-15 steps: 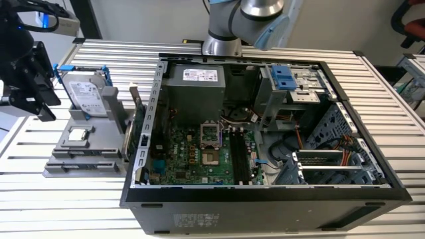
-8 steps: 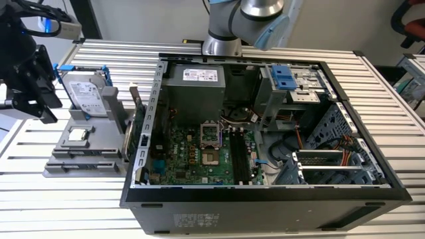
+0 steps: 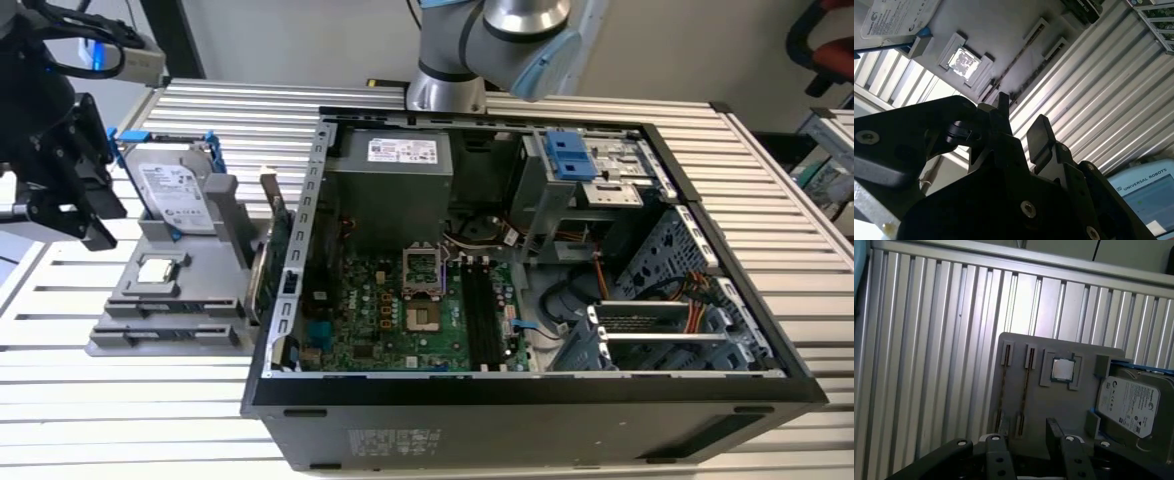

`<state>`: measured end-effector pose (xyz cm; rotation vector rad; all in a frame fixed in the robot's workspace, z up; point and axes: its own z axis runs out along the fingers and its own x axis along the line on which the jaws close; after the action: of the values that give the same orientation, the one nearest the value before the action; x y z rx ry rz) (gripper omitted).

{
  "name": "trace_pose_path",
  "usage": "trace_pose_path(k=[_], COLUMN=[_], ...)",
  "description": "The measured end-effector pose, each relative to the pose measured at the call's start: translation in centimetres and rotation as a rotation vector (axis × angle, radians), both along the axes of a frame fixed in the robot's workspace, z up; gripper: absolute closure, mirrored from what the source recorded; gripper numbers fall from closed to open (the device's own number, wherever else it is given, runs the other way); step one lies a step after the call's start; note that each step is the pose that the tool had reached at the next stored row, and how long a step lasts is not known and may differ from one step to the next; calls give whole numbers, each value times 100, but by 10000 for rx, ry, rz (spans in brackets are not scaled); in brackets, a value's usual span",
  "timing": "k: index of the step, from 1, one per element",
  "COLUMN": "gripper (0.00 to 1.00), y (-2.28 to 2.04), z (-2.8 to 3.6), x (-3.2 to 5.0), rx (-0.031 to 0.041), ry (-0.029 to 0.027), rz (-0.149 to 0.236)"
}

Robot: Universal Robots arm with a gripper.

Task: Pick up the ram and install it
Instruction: 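Pick up the ram and move it above insertion slot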

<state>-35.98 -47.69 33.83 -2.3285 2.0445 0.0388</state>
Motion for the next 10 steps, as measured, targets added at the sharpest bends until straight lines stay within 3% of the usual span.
trace_pose_path(k=[10], gripper=[0], y=[1], z=[-38], x=[0], rx=[-1], ry=[0], rz=[0])
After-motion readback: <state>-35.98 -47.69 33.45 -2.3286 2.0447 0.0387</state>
